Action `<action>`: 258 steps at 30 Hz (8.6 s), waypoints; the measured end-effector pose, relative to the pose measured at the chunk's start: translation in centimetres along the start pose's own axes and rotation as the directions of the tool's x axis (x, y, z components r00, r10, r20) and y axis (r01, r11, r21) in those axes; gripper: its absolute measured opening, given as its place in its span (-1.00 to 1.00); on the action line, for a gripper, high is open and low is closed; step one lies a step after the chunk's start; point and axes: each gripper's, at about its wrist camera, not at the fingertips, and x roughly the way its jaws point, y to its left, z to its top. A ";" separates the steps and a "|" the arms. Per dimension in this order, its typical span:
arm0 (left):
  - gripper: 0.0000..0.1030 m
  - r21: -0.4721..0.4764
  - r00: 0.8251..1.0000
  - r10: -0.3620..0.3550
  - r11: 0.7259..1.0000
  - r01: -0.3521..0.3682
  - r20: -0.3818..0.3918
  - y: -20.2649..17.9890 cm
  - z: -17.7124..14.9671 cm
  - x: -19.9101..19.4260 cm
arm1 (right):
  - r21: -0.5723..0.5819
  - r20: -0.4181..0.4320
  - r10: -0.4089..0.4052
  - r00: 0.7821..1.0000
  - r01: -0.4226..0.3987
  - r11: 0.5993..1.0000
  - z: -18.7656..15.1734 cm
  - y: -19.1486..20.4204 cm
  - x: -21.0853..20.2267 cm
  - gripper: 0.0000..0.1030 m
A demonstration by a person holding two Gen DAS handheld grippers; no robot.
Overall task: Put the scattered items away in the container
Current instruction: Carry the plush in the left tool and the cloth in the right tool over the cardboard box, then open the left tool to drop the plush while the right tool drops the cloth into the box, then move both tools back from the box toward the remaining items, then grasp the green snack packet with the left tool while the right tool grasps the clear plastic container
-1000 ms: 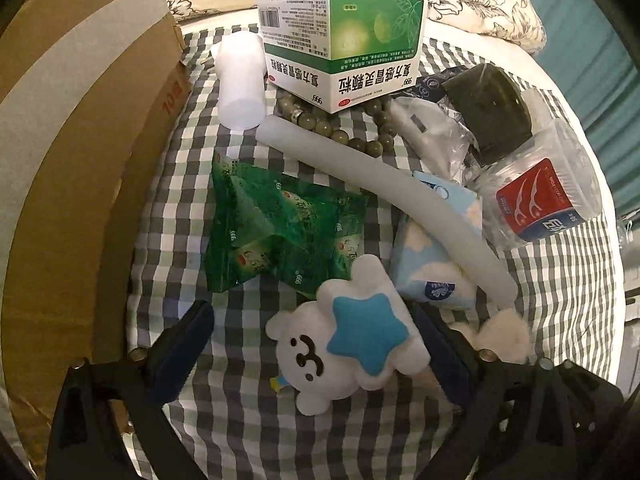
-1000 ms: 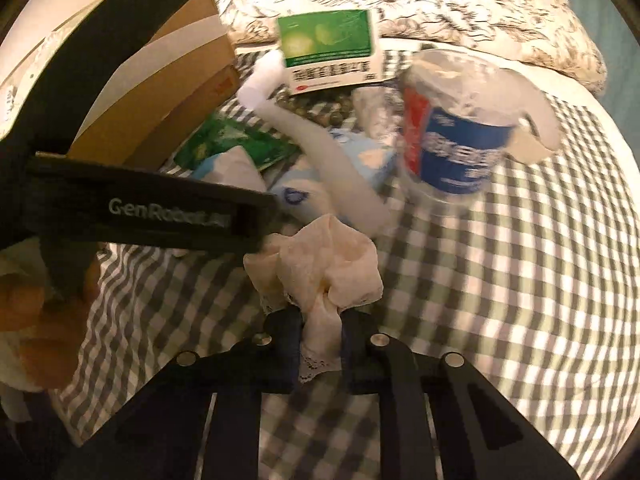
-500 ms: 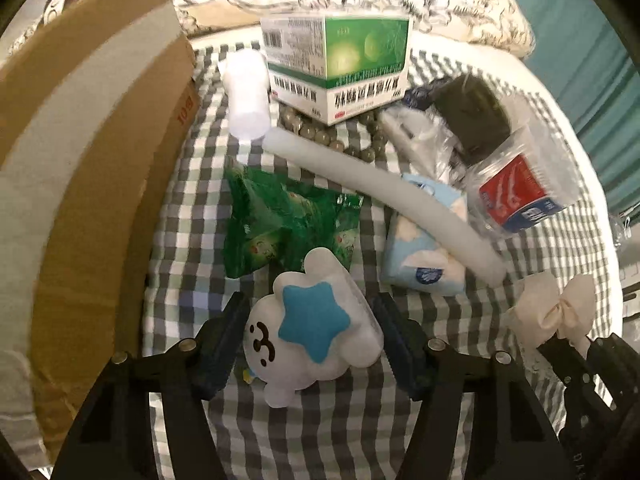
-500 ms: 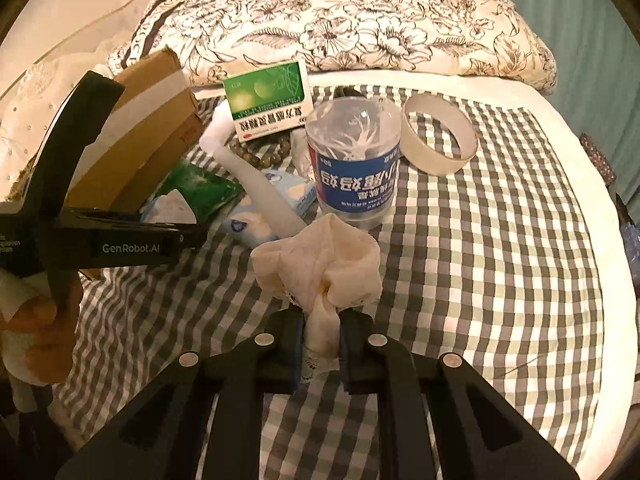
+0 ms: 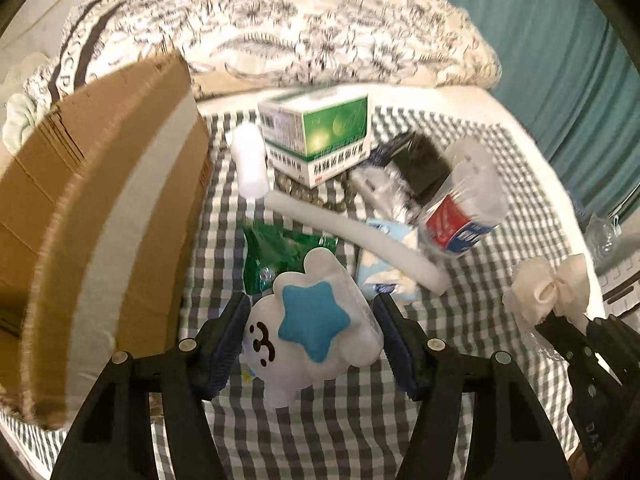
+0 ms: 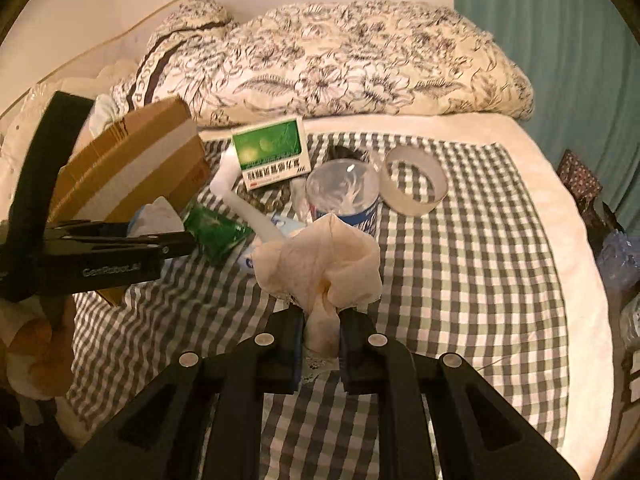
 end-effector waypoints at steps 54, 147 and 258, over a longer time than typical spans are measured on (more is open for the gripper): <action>0.27 -0.198 0.918 0.204 0.970 -0.142 0.341 12.2 1.6 -19.2 | -0.155 0.264 0.143 0.954 -0.105 0.982 10.0 13.8 -10.3 -0.75; 0.50 -0.197 0.956 0.250 0.956 -0.218 0.154 23.1 3.4 -12.3 | -0.243 0.066 0.216 0.974 -0.194 0.950 17.9 27.5 4.6 0.49; 0.80 0.028 0.985 0.042 0.998 -0.048 0.169 0.5 1.5 0.4 | 0.043 0.030 -0.071 0.997 0.069 0.997 5.9 -2.1 0.9 0.74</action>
